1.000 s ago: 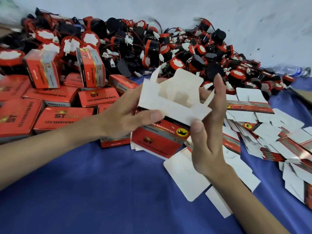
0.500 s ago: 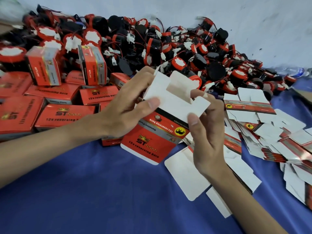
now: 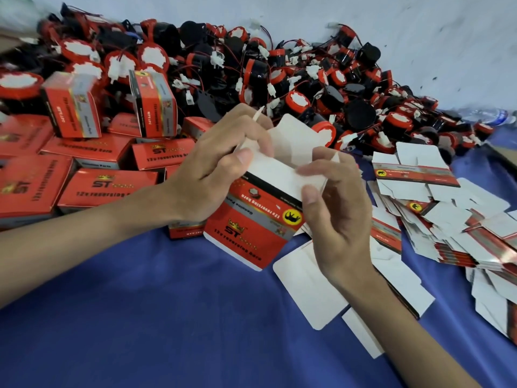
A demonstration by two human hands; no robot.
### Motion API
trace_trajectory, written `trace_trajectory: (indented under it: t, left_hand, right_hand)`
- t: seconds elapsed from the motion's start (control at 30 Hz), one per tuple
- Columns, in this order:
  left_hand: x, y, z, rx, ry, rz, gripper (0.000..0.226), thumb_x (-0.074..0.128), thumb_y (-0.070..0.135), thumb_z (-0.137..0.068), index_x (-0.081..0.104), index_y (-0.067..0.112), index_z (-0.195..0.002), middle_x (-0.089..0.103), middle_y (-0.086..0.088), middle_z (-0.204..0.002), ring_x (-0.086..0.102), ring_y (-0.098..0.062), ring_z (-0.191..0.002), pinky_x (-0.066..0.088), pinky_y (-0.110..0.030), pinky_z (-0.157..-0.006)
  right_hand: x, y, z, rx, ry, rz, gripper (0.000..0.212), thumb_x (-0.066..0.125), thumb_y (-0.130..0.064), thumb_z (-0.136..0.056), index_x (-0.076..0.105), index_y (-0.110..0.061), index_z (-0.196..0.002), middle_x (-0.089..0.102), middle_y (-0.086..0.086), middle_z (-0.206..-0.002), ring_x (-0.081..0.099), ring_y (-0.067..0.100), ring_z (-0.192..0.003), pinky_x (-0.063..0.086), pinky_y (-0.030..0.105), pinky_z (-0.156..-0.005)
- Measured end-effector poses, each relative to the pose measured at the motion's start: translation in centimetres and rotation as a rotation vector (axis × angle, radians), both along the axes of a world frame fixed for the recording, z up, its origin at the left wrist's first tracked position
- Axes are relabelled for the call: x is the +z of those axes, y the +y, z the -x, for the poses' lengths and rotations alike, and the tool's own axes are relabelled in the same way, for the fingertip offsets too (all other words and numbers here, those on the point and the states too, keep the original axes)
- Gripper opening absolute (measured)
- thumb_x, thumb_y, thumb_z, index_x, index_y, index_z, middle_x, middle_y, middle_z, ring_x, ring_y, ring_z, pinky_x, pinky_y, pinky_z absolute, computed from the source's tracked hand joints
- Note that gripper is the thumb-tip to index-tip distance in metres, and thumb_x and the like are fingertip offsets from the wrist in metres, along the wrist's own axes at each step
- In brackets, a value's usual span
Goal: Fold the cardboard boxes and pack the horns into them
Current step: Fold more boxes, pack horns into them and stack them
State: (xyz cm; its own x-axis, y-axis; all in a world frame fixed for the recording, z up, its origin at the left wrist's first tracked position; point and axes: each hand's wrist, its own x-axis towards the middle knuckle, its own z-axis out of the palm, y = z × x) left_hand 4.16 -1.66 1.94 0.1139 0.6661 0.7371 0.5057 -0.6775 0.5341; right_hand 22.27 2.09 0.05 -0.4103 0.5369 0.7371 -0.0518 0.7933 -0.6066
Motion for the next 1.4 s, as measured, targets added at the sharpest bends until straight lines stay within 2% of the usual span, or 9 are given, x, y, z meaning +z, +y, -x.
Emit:
trace_trajectory:
  t: [0.1, 0.2, 0.37, 0.57, 0.67, 0.87, 1.1, 1.3, 1.4]
  left_hand:
    - [0.07, -0.12, -0.07, 0.049, 0.030, -0.013, 0.032, 0.031, 0.018, -0.092, 0.057, 0.001, -0.091, 0.047, -0.008, -0.103, 0.047, -0.009, -0.100, 0.036, -0.023, -0.085]
    - [0.11, -0.17, 0.02, 0.095, 0.047, -0.028, 0.035, 0.034, 0.018, -0.093, 0.060, -0.005, -0.086, 0.047, -0.004, -0.107, 0.047, -0.006, -0.104, 0.035, -0.019, -0.089]
    - [0.16, -0.28, -0.03, 0.127, 0.061, -0.091, 0.034, 0.040, 0.025, -0.097, 0.063, 0.001, -0.088, 0.043, -0.009, -0.120, 0.045, -0.006, -0.116, 0.036, -0.022, -0.094]
    - [0.15, -0.33, 0.14, 0.039, 0.064, -0.042, 0.038, 0.032, 0.046, -0.100, 0.053, 0.016, -0.110, 0.042, -0.004, -0.115, 0.044, -0.013, -0.114, 0.035, -0.023, -0.095]
    - [0.22, -0.23, 0.14, 0.021, 0.028, 0.063, 0.027, 0.037, 0.040, -0.098, 0.053, 0.022, -0.111, 0.045, -0.005, -0.108, 0.047, -0.011, -0.105, 0.036, -0.016, -0.089]
    - [0.36, -0.08, -0.01, 0.012, -0.024, 0.114, 0.022, 0.034, 0.024, -0.096, 0.055, 0.030, -0.097, 0.049, -0.019, -0.101, 0.048, -0.005, -0.096, 0.035, -0.014, -0.085]
    - [0.23, 0.14, -0.05, 0.065, 0.001, 0.132, 0.047, 0.033, 0.021, -0.095, 0.060, -0.015, -0.082, 0.048, -0.030, -0.097, 0.048, -0.029, -0.092, 0.038, -0.025, -0.082]
    - [0.49, -0.16, -0.08, 0.071, -0.015, 0.099, 0.039, 0.037, 0.018, -0.094, 0.059, -0.010, -0.077, 0.048, -0.029, -0.097, 0.048, -0.017, -0.087, 0.035, -0.012, -0.079]
    - [0.41, -0.32, -0.08, 0.057, -0.012, 0.054, 0.025, 0.037, 0.018, -0.094, 0.057, 0.005, -0.090, 0.052, -0.019, -0.103, 0.050, 0.004, -0.089, 0.036, -0.009, -0.078]
  right_hand:
    - [-0.14, 0.34, -0.41, -0.030, -0.070, -0.105, 0.036, 0.038, -0.047, -0.099, 0.052, -0.016, -0.110, 0.043, -0.002, -0.118, 0.045, 0.006, -0.111, 0.044, 0.021, -0.076]
    - [-0.19, 0.50, -0.53, -0.019, -0.111, -0.221, 0.043, 0.035, -0.048, -0.099, 0.051, -0.012, -0.115, 0.038, 0.009, -0.124, 0.041, 0.001, -0.117, 0.046, 0.014, -0.077]
    - [-0.11, 0.60, -0.46, -0.088, -0.054, -0.281, 0.036, 0.040, -0.039, -0.099, 0.063, -0.013, -0.111, 0.039, 0.017, -0.128, 0.044, 0.007, -0.115, 0.047, 0.030, -0.080]
    - [-0.15, 0.33, -0.28, -0.004, 0.030, -0.134, 0.037, 0.049, -0.040, -0.096, 0.046, -0.015, -0.123, 0.044, 0.004, -0.123, 0.049, 0.028, -0.117, 0.051, 0.048, -0.080]
    - [0.13, 0.27, -0.38, -0.007, 0.023, -0.063, 0.045, 0.051, -0.045, -0.094, 0.040, -0.020, -0.130, 0.048, -0.003, -0.121, 0.053, 0.028, -0.111, 0.052, 0.045, -0.080]
    - [0.05, 0.29, -0.47, -0.009, -0.027, -0.075, 0.042, 0.048, -0.045, -0.096, 0.048, -0.014, -0.125, 0.049, 0.007, -0.114, 0.052, 0.025, -0.106, 0.047, 0.029, -0.080]
    - [0.30, 0.41, -0.57, -0.020, -0.067, -0.073, 0.038, 0.047, -0.048, -0.095, 0.059, -0.016, -0.112, 0.047, 0.009, -0.104, 0.048, 0.014, -0.103, 0.051, 0.042, -0.073]
    - [0.05, 0.28, -0.29, -0.051, -0.053, -0.107, 0.034, 0.048, -0.043, -0.095, 0.061, -0.014, -0.108, 0.045, 0.008, -0.109, 0.045, 0.008, -0.108, 0.049, 0.034, -0.074]
    - [-0.18, 0.35, -0.21, -0.073, -0.035, -0.129, 0.037, 0.047, -0.041, -0.097, 0.056, -0.011, -0.117, 0.046, 0.004, -0.114, 0.045, 0.006, -0.112, 0.046, 0.028, -0.082]
